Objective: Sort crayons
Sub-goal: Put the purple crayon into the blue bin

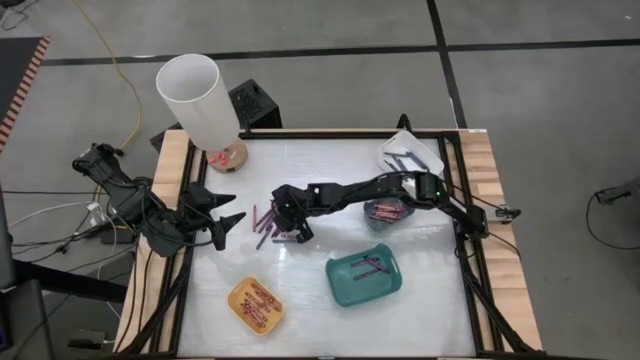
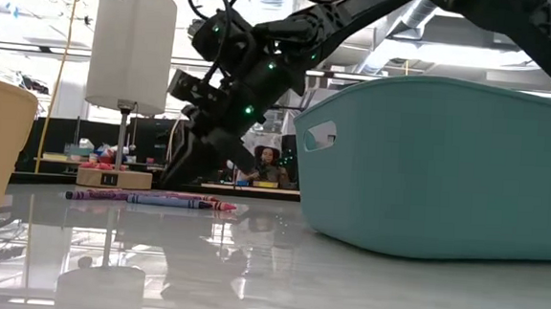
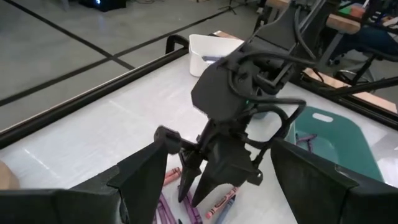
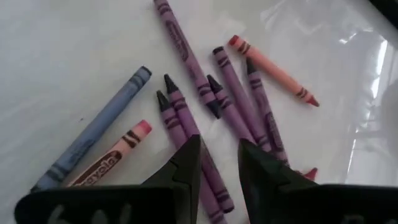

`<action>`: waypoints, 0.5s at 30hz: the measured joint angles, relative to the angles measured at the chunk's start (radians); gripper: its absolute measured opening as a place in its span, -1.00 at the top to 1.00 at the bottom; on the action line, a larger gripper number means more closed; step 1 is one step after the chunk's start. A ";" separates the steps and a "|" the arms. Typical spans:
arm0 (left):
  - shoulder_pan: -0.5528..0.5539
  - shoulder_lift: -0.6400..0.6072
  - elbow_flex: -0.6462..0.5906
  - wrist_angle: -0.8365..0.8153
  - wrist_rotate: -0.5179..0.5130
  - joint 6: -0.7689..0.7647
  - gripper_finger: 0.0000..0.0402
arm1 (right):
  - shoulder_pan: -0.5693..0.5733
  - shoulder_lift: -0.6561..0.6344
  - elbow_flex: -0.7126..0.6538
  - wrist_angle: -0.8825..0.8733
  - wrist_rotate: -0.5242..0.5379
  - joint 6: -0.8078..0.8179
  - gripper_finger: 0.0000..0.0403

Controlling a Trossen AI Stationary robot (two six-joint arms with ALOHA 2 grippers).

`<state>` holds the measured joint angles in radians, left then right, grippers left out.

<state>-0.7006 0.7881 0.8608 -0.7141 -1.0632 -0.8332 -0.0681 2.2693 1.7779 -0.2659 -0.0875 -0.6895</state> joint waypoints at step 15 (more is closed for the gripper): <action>0.000 -0.001 0.000 -0.002 0.003 -0.002 -0.37 | -0.027 0.011 0.002 -0.071 0.004 0.010 0.49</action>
<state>-0.7006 0.7876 0.8608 -0.7164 -1.0603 -0.8354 -0.0950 2.2807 1.7794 -0.3370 -0.0837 -0.6800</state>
